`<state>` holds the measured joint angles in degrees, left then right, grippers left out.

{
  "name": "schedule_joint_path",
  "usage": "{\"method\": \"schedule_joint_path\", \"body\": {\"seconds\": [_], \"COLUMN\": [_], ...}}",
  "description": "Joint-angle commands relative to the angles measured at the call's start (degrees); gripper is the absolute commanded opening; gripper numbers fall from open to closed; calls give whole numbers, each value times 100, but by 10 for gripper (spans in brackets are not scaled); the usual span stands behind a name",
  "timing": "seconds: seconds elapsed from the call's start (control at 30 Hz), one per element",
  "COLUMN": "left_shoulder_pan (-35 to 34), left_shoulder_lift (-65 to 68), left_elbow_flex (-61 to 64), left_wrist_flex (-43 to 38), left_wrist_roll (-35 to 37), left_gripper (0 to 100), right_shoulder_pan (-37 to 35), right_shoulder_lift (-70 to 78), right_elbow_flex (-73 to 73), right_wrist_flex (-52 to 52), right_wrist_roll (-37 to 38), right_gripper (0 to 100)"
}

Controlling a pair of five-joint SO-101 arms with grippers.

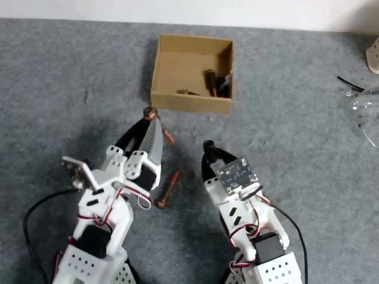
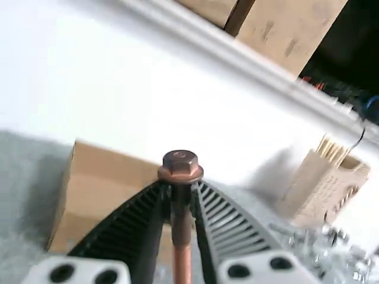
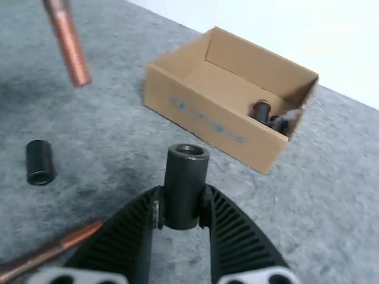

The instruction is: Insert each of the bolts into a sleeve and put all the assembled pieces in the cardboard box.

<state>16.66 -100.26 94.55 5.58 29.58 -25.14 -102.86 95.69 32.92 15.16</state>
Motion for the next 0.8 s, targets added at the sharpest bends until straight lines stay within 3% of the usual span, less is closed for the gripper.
{"method": "schedule_joint_path", "body": {"seconds": [0.0, 0.37, 0.77], "left_shoulder_pan": [426, 1402, 1068], "left_shoulder_lift": [-488, -382, -338], "left_elbow_flex": [48, 259, 259], "left_wrist_flex": [-255, -237, -220], "left_wrist_roll": [0, 0, 0], "left_gripper": [5, 5, 5], "right_shoulder_pan": [-198, -479, -479], "right_shoulder_lift": [13, -31, -31], "right_elbow_flex": [330, 593, 593], "right_wrist_flex": [-207, -207, -207], "right_wrist_roll": [105, 492, 492], "right_gripper": [5, 5, 5]}}
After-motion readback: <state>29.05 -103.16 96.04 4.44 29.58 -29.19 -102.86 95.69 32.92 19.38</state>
